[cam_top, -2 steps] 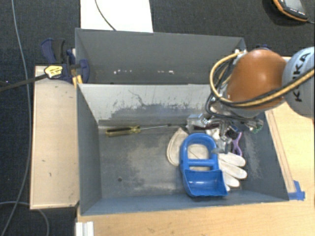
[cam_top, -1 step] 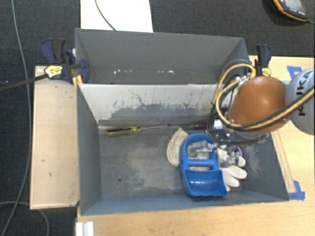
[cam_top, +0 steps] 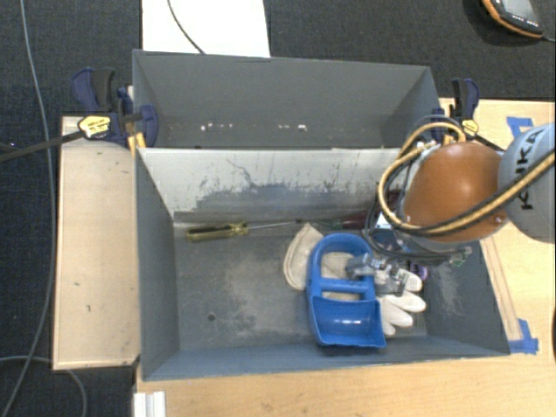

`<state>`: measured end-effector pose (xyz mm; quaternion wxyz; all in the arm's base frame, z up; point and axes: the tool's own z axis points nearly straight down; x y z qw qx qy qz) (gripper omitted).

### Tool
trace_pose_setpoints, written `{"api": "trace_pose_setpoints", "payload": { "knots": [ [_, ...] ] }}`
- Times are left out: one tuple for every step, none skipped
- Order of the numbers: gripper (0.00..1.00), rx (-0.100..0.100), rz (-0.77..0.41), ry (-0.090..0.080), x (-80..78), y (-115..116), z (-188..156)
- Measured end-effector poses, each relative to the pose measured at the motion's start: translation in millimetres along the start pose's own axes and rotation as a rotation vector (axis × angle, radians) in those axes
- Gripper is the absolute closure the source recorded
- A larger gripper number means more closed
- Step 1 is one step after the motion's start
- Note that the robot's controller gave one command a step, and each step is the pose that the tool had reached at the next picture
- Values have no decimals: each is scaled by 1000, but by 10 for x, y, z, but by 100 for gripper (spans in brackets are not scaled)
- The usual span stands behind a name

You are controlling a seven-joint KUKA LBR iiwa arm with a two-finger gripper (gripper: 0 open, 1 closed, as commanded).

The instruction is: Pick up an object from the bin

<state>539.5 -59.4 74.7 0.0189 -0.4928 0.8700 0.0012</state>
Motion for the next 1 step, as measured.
{"api": "trace_pose_setpoints", "payload": {
  "knots": [
    [100,0,1,0,0,0,0]
  ]
}}
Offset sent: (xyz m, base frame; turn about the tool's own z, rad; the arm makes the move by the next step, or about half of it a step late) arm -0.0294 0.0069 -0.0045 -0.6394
